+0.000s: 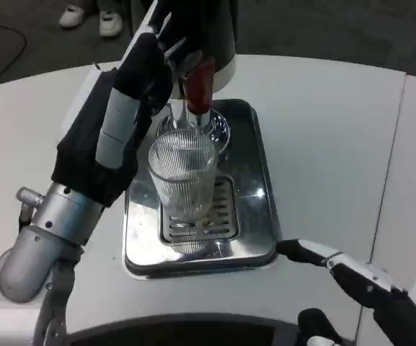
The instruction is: Grasp the cup under the faucet to collect the drink, then remove the cup.
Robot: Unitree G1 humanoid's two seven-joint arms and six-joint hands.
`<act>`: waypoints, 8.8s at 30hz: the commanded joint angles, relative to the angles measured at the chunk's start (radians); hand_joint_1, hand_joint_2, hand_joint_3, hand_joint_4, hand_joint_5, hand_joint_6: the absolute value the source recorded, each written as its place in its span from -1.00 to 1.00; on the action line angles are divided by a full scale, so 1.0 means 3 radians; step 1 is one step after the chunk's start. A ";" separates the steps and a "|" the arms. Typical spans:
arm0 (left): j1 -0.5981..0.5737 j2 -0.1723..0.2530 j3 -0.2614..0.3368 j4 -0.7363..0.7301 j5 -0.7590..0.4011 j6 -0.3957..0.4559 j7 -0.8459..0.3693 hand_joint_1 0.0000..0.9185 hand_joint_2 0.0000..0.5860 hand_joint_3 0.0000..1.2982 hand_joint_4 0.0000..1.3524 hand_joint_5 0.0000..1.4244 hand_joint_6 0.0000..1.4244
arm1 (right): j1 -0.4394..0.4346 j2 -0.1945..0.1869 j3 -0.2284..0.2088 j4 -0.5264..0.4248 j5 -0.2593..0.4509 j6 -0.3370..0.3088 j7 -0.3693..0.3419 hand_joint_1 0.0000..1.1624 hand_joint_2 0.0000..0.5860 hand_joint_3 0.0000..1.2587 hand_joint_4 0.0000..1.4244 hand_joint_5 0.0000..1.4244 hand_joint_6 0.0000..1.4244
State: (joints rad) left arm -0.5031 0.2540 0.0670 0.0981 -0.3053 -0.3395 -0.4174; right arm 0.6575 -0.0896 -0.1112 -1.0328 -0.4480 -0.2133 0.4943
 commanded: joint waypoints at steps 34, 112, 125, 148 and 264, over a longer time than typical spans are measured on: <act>-0.0414 0.0536 -0.0353 0.0383 0.0512 -0.0168 -0.0895 -1.00 -0.69 -1.00 -1.00 -0.82 -0.85 | -0.0073 -0.0021 0.0198 -0.0048 -0.0118 0.0166 -0.0106 -0.55 0.75 -0.66 -0.73 -0.75 -0.77; -0.0626 0.0793 -0.0483 0.0903 0.0952 -0.0690 -0.0683 -1.00 -0.76 -1.00 -1.00 -0.82 -0.89 | -0.3617 0.0808 0.1284 0.4896 -0.0011 -0.0191 -0.3467 0.39 -0.39 -0.93 -0.93 -0.96 -0.82; -0.0723 0.0797 -0.0513 0.1071 0.0971 -0.0765 -0.0676 -1.00 -0.78 -1.00 -1.00 -0.82 -0.89 | -0.3805 0.0753 0.1268 0.5230 0.0050 -0.0291 -0.3418 0.39 -0.40 -0.93 -0.93 -0.95 -0.82; -0.0749 0.0803 -0.0490 0.1050 0.1034 -0.0760 -0.0647 -1.00 -0.79 -1.00 -1.00 -0.82 -0.91 | -0.4191 0.0833 0.1250 0.5724 0.0121 -0.0383 -0.3521 0.37 -0.42 -0.93 -0.91 -0.93 -0.82; 0.0547 0.1137 0.0682 -0.0796 -0.0056 0.0545 -0.0777 -1.00 -0.75 -0.99 -1.00 -1.00 -1.00 | -0.3950 0.0711 0.1515 0.4738 -0.0211 0.0001 -0.3494 0.55 -0.61 0.23 0.16 0.46 0.46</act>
State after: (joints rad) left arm -0.3789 0.5661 0.2482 -0.1311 -0.3049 -0.1760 -0.6264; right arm -0.5379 0.0984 0.3331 0.4423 -0.5019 -0.1977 -0.5604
